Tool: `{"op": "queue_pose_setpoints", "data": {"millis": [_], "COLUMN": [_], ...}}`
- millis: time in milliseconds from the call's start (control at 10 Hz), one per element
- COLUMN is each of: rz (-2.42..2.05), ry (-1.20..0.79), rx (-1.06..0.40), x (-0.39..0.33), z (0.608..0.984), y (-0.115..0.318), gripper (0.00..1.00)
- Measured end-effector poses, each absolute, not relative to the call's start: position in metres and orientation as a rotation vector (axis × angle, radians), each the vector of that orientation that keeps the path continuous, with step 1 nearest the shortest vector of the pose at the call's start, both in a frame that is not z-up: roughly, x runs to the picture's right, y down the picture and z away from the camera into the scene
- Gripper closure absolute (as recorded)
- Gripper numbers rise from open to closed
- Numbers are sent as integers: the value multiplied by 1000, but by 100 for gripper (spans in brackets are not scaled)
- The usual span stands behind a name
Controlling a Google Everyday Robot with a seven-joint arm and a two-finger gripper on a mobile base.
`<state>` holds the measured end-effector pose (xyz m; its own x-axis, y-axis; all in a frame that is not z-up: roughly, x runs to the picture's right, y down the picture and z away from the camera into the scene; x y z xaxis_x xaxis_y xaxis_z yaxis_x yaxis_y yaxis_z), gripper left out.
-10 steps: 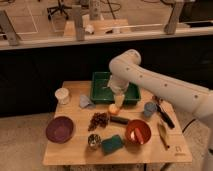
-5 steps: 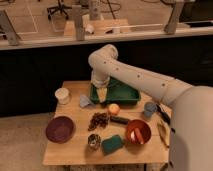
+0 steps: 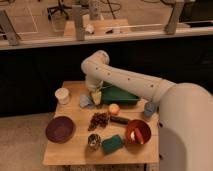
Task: Wipe table surface with towel
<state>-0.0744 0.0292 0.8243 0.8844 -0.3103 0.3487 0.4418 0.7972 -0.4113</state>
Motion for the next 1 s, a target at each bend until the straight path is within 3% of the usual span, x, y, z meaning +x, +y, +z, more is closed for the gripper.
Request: {"op": "queue_pose_setpoints", "data": {"millis": [1000], "rz": [-439], "ry": [-275], "rx": [-524], "x": [-96], "z": [885], "y": [46], "gripper": [20]}}
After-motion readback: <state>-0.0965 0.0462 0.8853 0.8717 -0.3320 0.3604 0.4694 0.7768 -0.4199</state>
